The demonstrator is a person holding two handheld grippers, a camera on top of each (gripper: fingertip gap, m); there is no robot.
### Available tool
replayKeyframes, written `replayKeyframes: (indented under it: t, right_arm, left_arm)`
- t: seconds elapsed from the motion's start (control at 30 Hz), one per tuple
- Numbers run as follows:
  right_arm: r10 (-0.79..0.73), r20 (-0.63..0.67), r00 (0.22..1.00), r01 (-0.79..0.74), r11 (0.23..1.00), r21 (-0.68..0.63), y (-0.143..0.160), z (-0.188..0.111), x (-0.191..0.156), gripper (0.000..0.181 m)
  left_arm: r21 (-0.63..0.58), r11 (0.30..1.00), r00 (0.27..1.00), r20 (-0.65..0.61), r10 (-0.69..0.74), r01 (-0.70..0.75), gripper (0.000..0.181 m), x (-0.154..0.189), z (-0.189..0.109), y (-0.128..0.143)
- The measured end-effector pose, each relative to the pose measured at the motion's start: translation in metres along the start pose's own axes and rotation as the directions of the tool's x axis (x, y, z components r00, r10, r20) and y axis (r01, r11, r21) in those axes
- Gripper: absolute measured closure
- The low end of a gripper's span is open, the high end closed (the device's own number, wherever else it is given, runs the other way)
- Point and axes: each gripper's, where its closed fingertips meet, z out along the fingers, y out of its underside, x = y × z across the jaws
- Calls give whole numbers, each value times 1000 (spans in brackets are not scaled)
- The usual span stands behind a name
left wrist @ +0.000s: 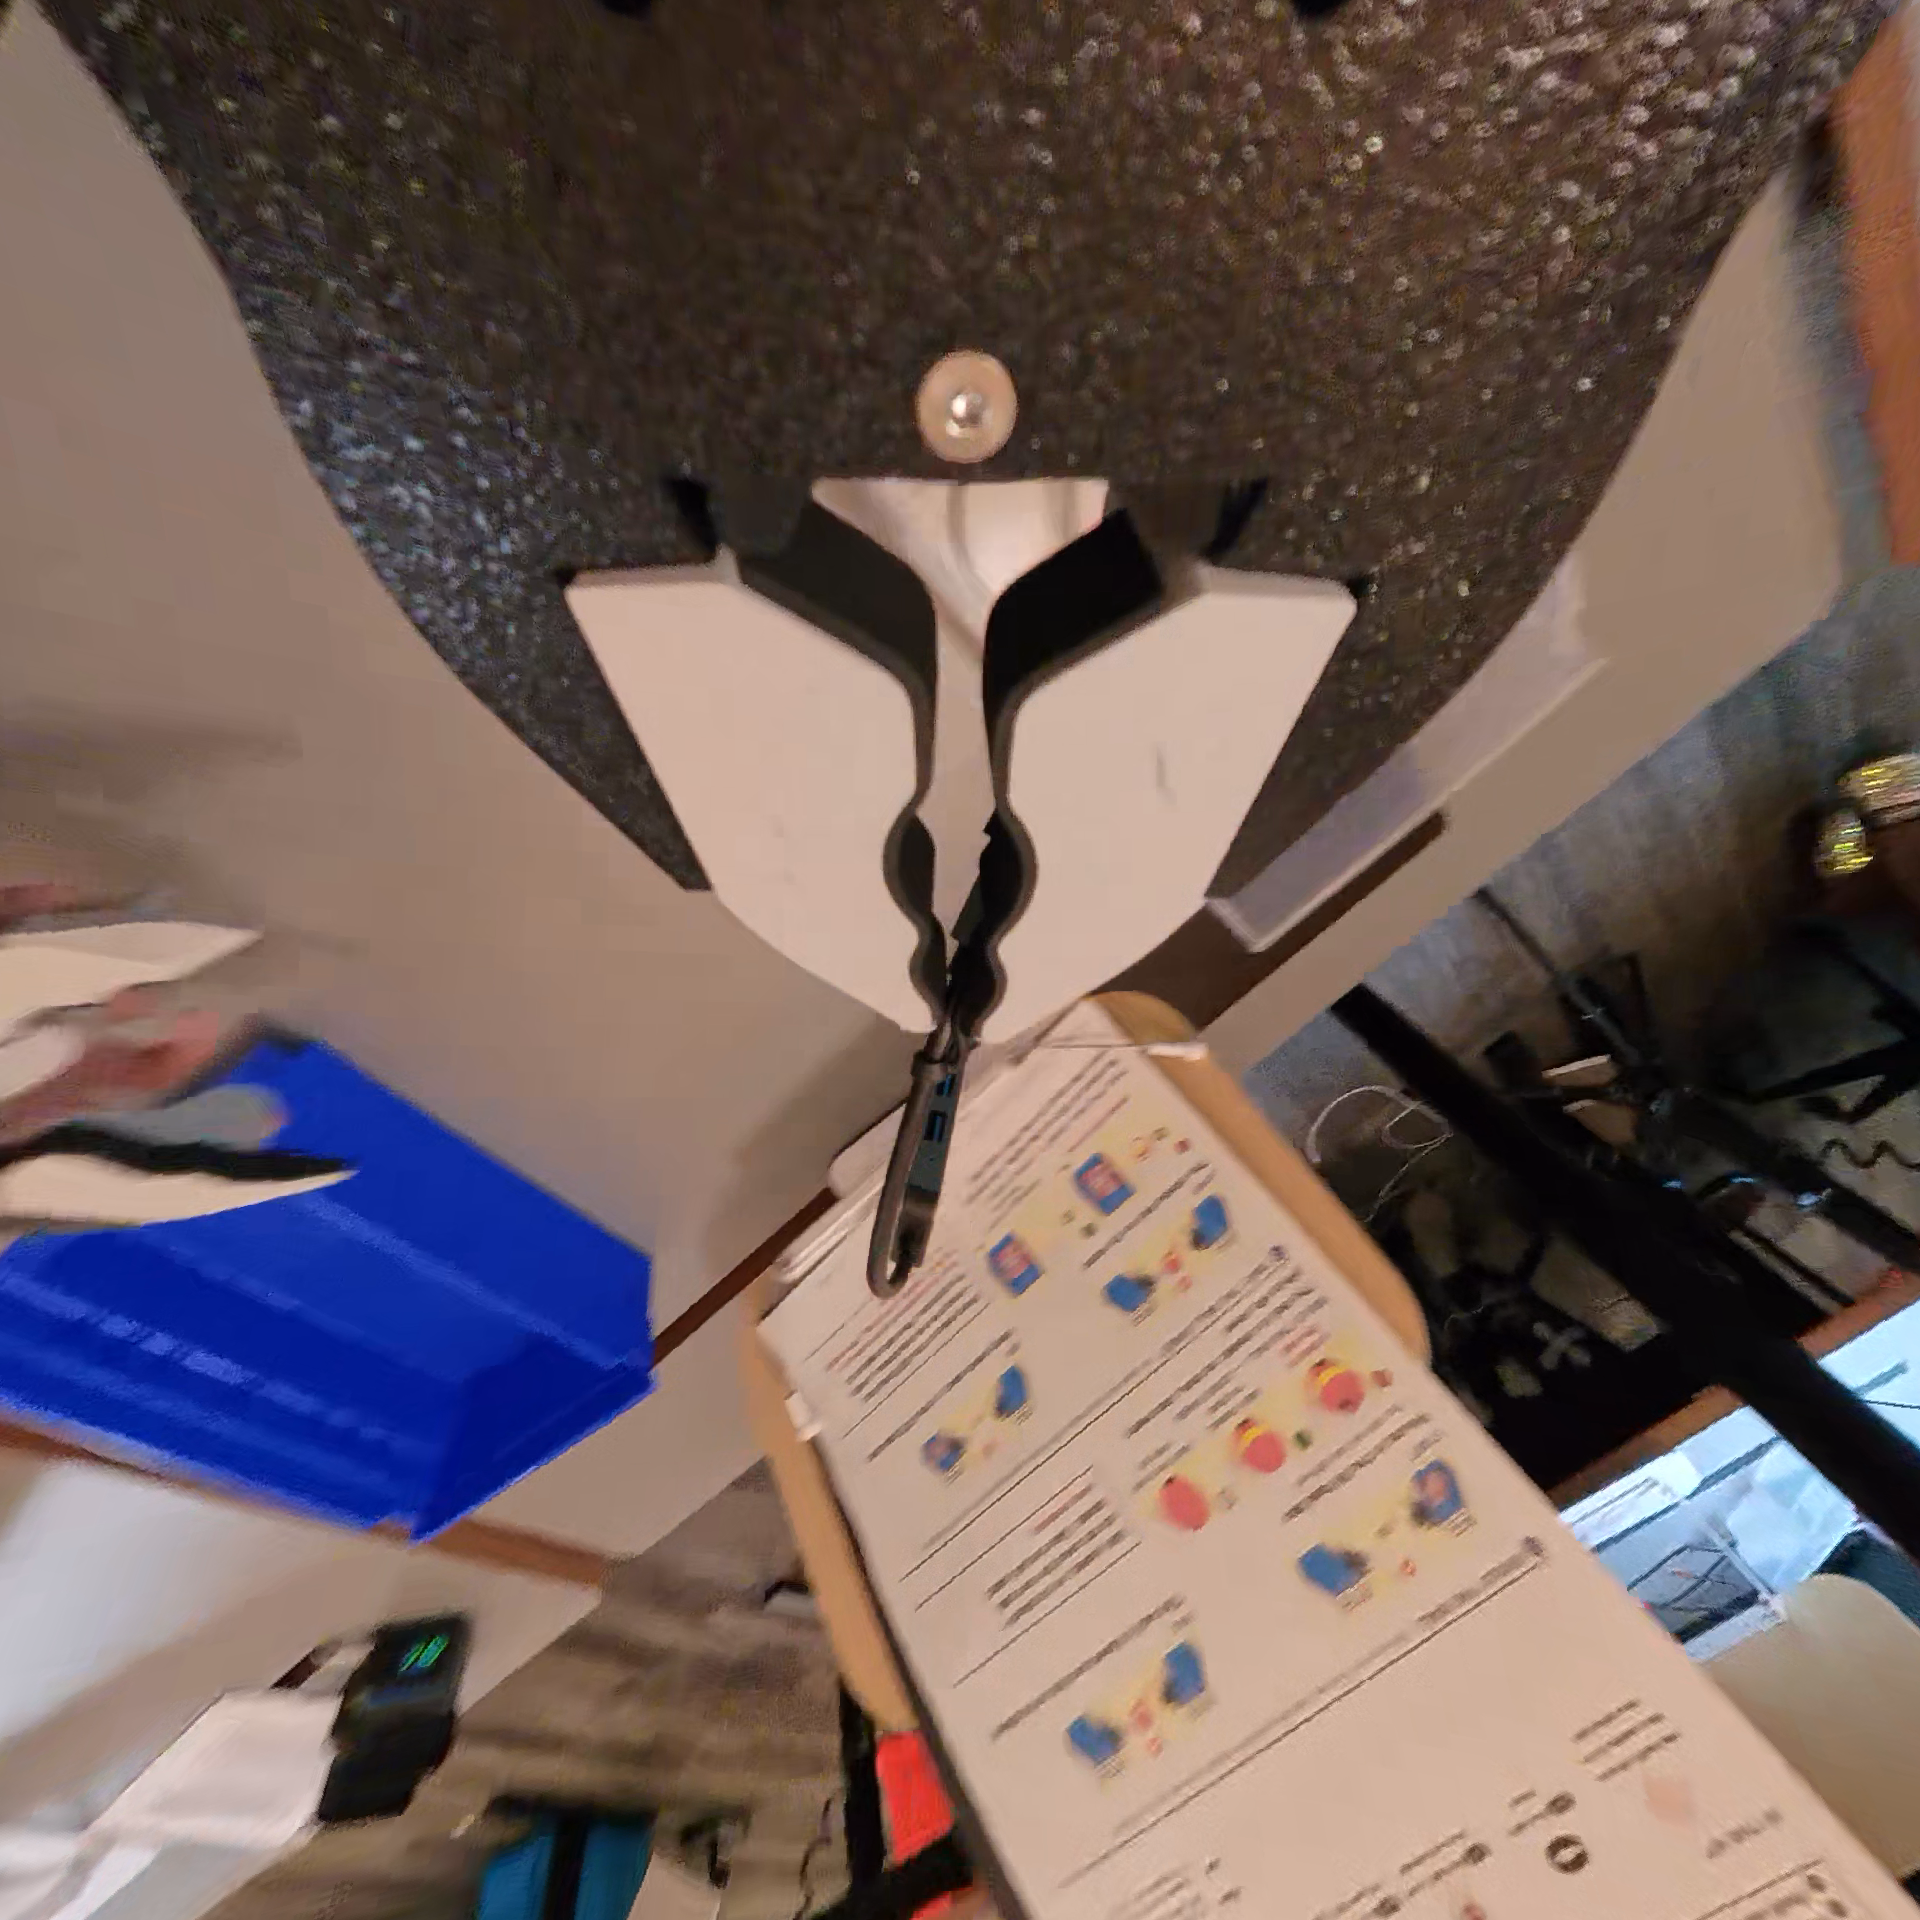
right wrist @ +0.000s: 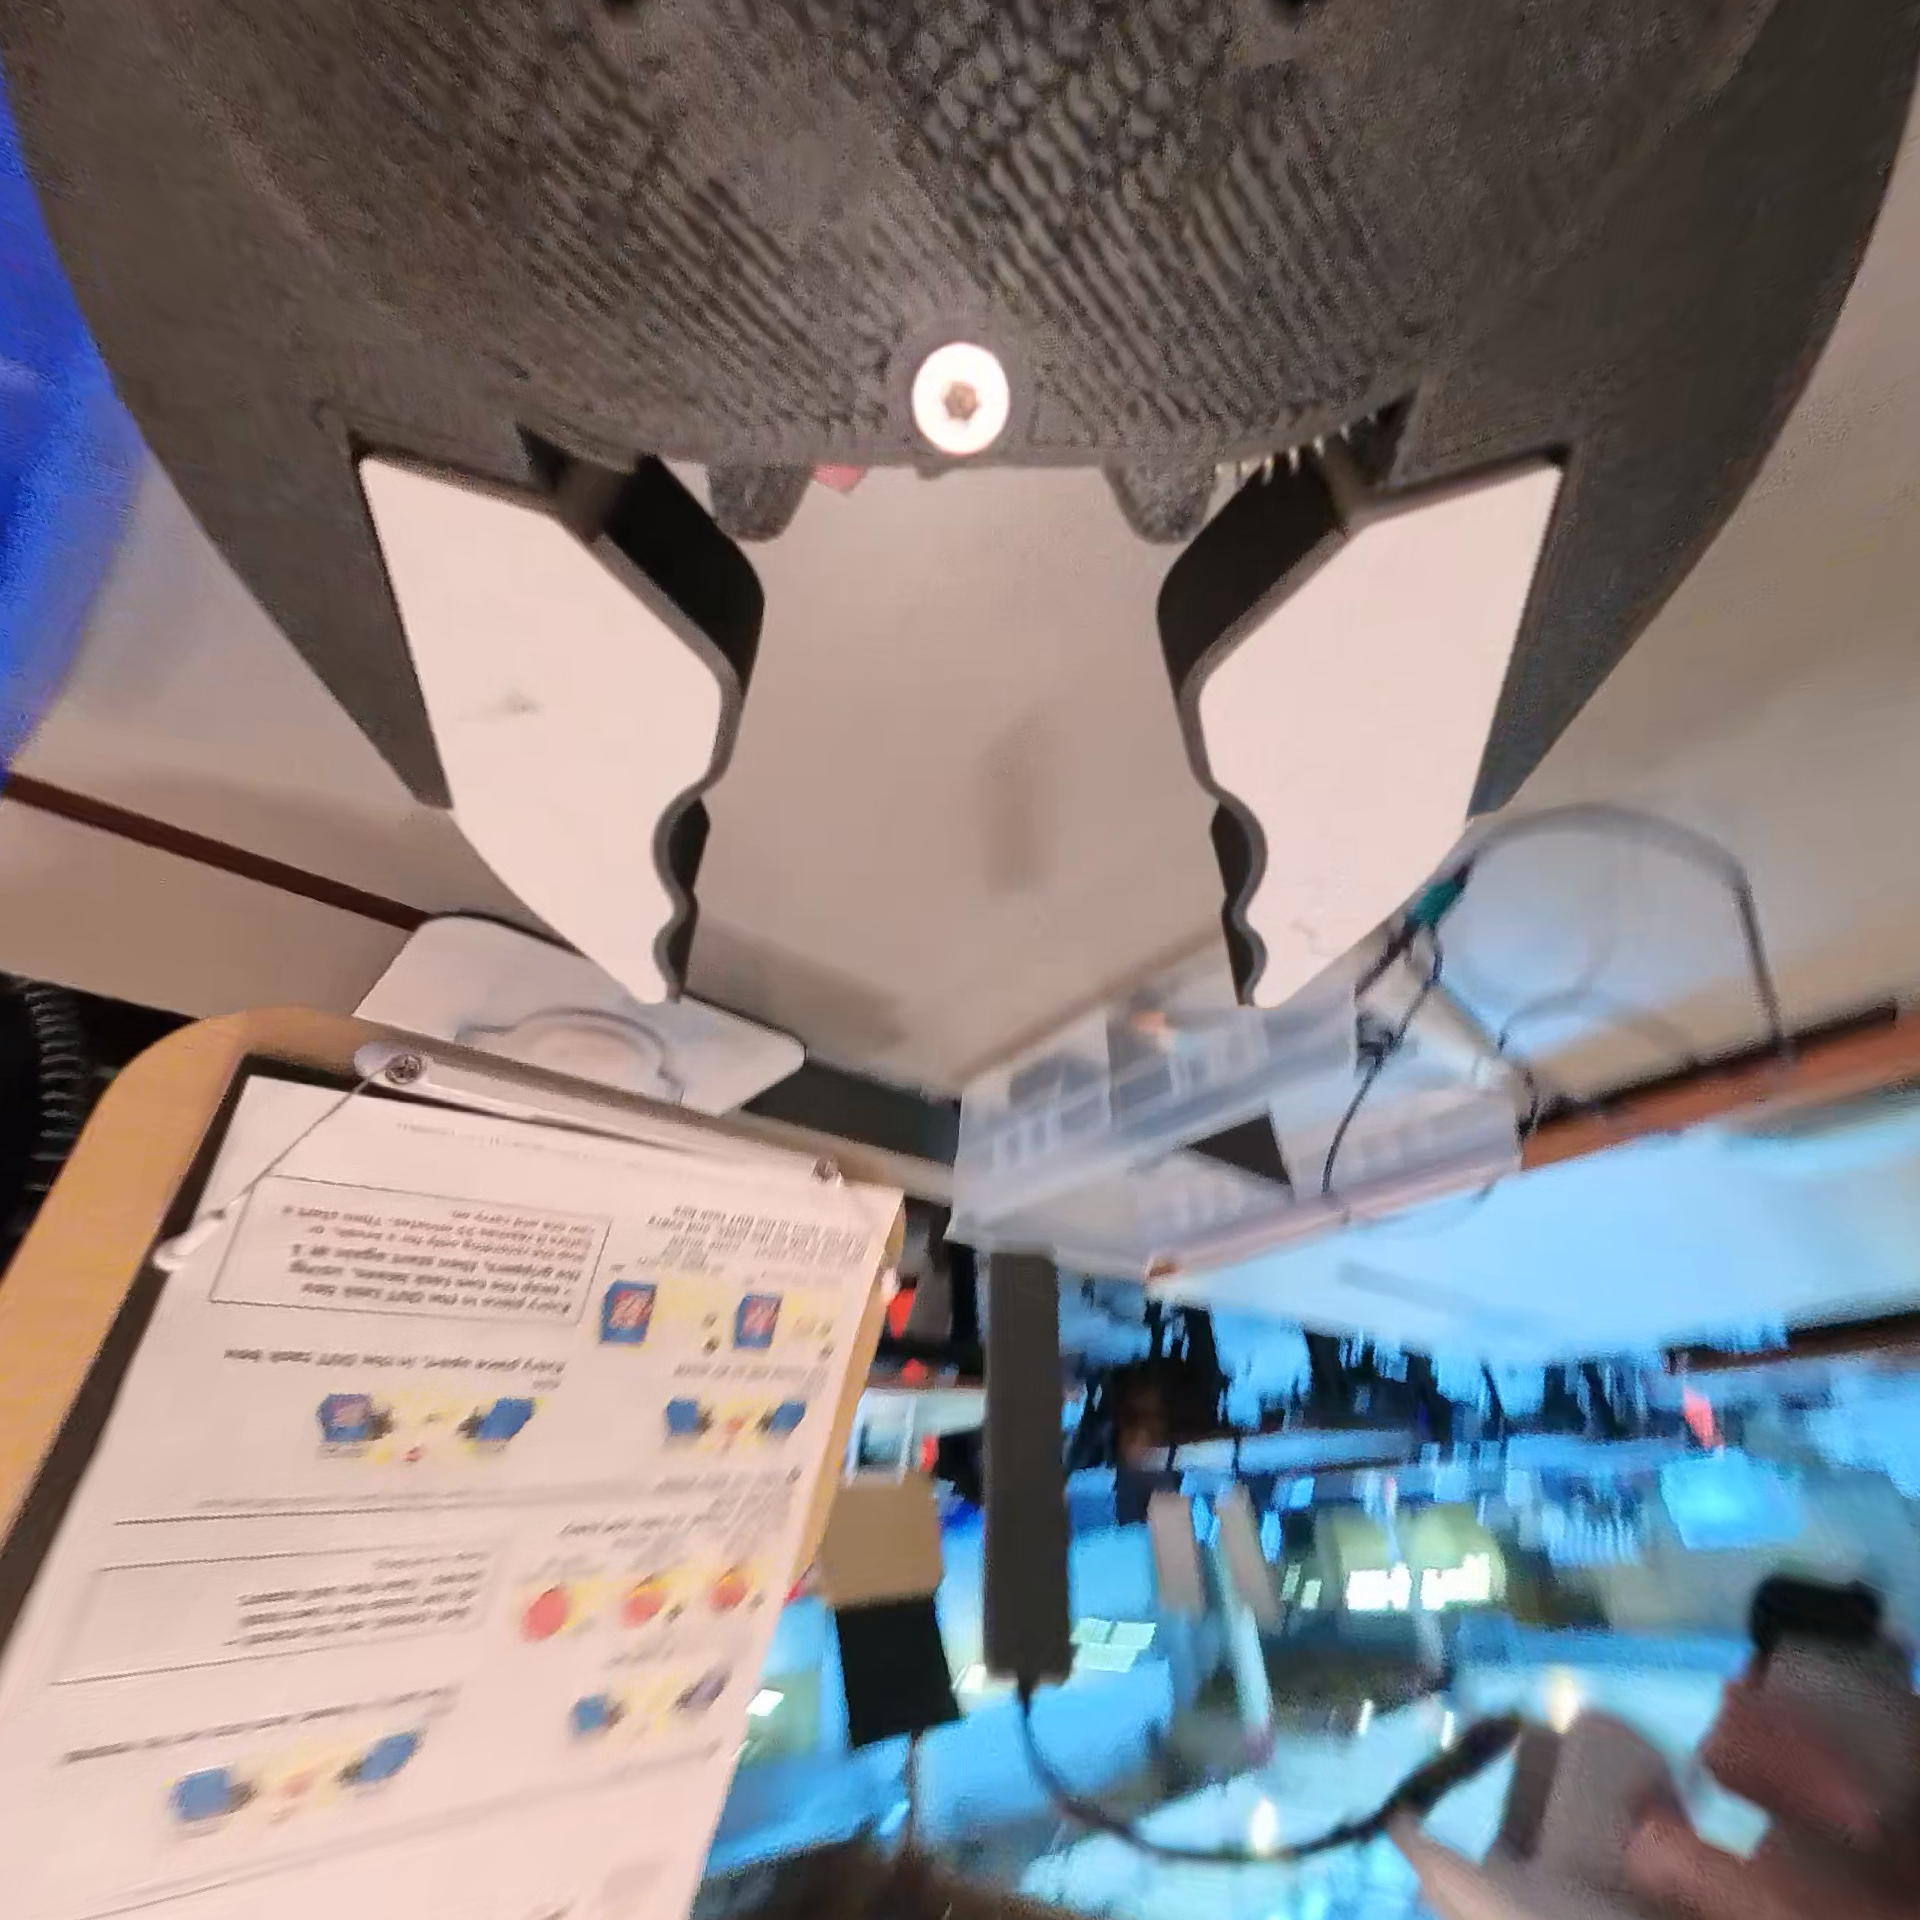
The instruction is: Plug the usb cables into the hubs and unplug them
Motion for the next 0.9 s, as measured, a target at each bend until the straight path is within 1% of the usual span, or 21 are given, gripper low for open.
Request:
replayKeyframes:
  t: [0.03, 0.07, 0.13, 0.23, 0.27, 0.3, 0.33, 0.37, 0.4, 0.47, 0.57, 0.63, 0.67, 0.7, 0.73, 0.77, 0.83, 0.87, 0.9]
  right_arm:
    - [43, -26, 999, -42, 998, 37, -2, 11, 2, 83]
    - [56, -49, 997, -53, 997, 62, -3, 21, 4, 82]
    - [25, -121, 992, -13, 995, 96, 0, 38, 11, 81]
    - [30, -121, 992, -21, 997, 71, 21, 57, 12, 80]
    - [32, -83, 996, -26, 997, 71, 25, 59, 7, 81]
    - [28, -51, 998, -23, 996, 92, 27, 59, 2, 88]
    - [11, -56, 998, -5, 994, 113, 28, 56, 2, 101]
    - [-23, -40, 999, 28, 992, 126, 28, 52, 0, 130]
    - [-49, -16, 999, 50, 989, 136, 29, 48, -4, 144]
    - [-82, 12, 997, 80, 990, 119, 34, 42, -8, 146]
    - [-81, 107, 991, 72, 994, 85, 38, 30, -20, 146]
    - [-80, 124, 989, 80, 997, 6, 46, 24, -20, 146]
    - [-70, 129, 989, 74, 997, -29, 49, 21, -19, 146]
    - [-49, 142, 989, 59, 996, -65, 52, 19, -20, 146]
    - [-32, 141, 990, 46, 994, -101, 55, 17, -19, 146]
    - [-30, 109, 994, 44, 991, -125, 57, 14, -14, 146]
    - [-37, 92, 995, 50, 989, -142, 58, 10, -10, 146]
    - [-47, 82, 996, 60, 984, -165, 60, 8, -9, 146]
    - [-86, 46, 995, 93, 979, -183, 61, 5, -4, 146]
  left_arm:
    - [28, 999, 999, -16, -30, 31, 180, 17, 0, 0]
    - [57, 996, 998, -30, -62, 63, 180, 34, 0, 1]
    - [119, 982, 988, -78, -136, 144, 180, 68, 1, 5]
    - [189, 933, 941, -213, -264, 305, 180, 115, 0, 13]
    - [205, 914, 921, -253, -297, 351, 180, 127, -1, 15]
    - [210, 897, 901, -292, -321, 388, 180, 137, -2, 18]
    - [212, 885, 884, -327, -335, 414, 180, 147, -3, 20]
    - [211, 877, 872, -349, -345, 431, 180, 153, -4, 23]
    - [207, 873, 866, -351, -355, 442, 180, 156, -4, 26]
    - [214, 868, 874, -310, -375, 449, 180, 151, -4, 33]
    - [214, 881, 903, -194, -384, 421, 178, 129, -4, 47]
    - [179, 903, 921, -91, -380, 390, 178, 113, -1, 62]
    - [160, 912, 926, -29, -377, 377, 181, 105, 2, 71]
    - [144, 919, 927, 16, -374, 368, 176, 99, 5, 78]
    - [136, 921, 925, 57, -376, 366, 163, 94, 6, 83]
    - [140, 920, 921, 88, -379, 365, 156, 92, 5, 84]
    - [172, 912, 915, 92, -392, 373, 145, 101, 2, 80]
    - [193, 897, 910, 43, -413, 398, 145, 116, 1, 74]
    - [220, 877, 902, -48, -429, 428, 145, 138, 2, 64]
